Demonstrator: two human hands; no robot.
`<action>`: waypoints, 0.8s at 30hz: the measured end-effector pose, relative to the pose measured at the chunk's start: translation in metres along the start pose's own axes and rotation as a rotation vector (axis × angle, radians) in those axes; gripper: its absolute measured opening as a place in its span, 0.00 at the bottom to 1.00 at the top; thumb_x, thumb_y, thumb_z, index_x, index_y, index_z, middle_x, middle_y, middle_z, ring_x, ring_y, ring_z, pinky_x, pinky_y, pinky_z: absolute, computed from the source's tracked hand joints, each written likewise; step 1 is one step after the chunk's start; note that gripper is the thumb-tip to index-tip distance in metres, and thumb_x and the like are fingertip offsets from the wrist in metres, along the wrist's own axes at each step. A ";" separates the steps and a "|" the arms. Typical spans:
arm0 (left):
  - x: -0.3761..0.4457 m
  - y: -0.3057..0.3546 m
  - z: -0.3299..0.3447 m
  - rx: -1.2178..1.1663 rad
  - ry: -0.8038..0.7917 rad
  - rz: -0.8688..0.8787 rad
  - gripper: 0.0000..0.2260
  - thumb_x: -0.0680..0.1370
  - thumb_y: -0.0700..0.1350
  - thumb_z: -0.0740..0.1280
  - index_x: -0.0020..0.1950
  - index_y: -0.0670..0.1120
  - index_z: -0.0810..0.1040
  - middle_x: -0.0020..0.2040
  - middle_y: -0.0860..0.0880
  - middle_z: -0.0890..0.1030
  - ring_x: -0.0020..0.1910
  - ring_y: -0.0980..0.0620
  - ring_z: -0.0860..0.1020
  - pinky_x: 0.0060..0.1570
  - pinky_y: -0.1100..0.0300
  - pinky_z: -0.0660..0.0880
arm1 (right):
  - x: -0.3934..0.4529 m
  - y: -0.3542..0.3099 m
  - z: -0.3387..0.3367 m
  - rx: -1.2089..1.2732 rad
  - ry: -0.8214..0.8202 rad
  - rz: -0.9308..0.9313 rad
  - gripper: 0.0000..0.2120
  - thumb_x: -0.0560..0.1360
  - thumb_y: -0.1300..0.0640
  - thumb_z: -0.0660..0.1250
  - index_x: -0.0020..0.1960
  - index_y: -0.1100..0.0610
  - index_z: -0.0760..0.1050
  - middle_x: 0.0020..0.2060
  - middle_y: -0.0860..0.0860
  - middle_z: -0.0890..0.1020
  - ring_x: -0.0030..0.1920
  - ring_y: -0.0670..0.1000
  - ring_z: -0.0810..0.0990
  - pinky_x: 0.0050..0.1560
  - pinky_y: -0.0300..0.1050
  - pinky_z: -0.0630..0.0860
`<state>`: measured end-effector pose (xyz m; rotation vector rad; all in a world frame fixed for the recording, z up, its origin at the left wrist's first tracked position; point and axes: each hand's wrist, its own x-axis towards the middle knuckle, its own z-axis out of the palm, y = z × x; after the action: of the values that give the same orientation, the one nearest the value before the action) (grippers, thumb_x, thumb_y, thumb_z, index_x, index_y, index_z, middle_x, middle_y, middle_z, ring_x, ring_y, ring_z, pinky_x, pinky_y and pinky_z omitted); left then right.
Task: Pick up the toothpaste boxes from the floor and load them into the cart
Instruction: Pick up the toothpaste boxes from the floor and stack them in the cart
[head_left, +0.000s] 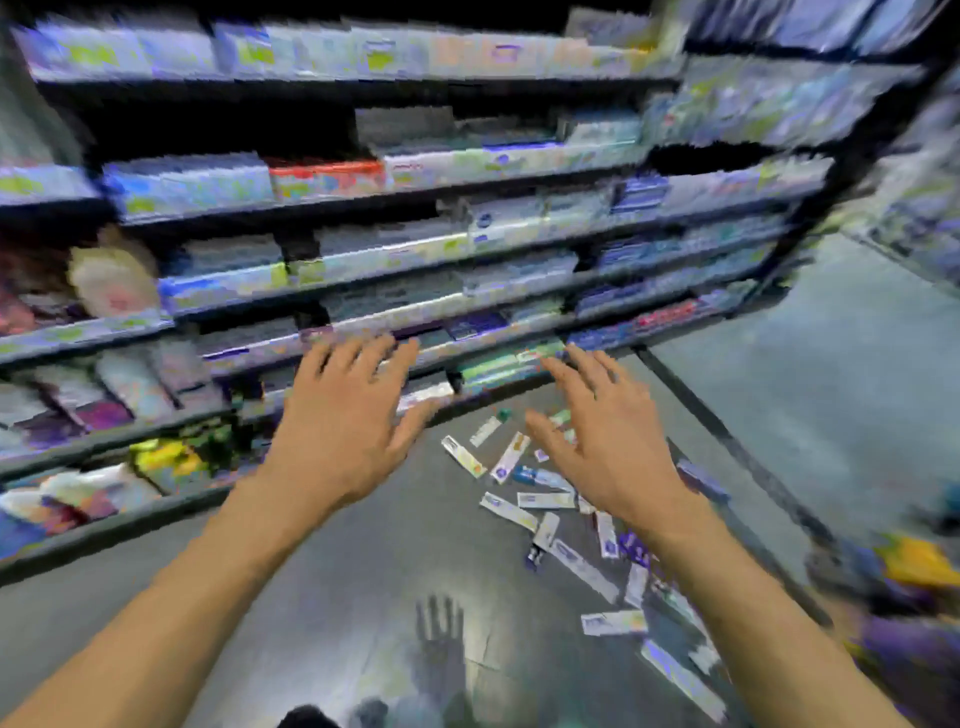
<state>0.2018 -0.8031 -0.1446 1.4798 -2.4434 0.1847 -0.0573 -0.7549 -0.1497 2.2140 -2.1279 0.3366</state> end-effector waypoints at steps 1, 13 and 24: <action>0.015 0.018 0.010 -0.015 -0.021 0.068 0.30 0.81 0.63 0.52 0.70 0.43 0.74 0.64 0.40 0.79 0.62 0.38 0.76 0.63 0.41 0.71 | -0.009 0.023 0.001 0.004 -0.004 0.066 0.36 0.78 0.32 0.49 0.72 0.55 0.72 0.73 0.59 0.72 0.70 0.65 0.71 0.69 0.62 0.69; 0.158 0.118 0.129 -0.160 -0.224 0.583 0.30 0.81 0.64 0.51 0.69 0.44 0.76 0.60 0.43 0.81 0.58 0.40 0.78 0.59 0.44 0.71 | -0.049 0.130 0.022 -0.043 -0.008 0.671 0.37 0.78 0.30 0.47 0.74 0.53 0.70 0.73 0.56 0.72 0.71 0.62 0.71 0.70 0.60 0.69; 0.320 0.120 0.254 -0.189 -0.400 0.759 0.35 0.81 0.67 0.45 0.73 0.44 0.72 0.68 0.42 0.77 0.67 0.40 0.75 0.67 0.41 0.70 | 0.039 0.183 0.089 -0.013 0.046 0.978 0.34 0.78 0.34 0.54 0.72 0.58 0.72 0.70 0.57 0.75 0.71 0.60 0.72 0.70 0.58 0.71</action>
<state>-0.0872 -1.0813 -0.2866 0.4836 -3.1264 -0.2146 -0.2269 -0.8191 -0.2494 0.9678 -2.9825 0.3787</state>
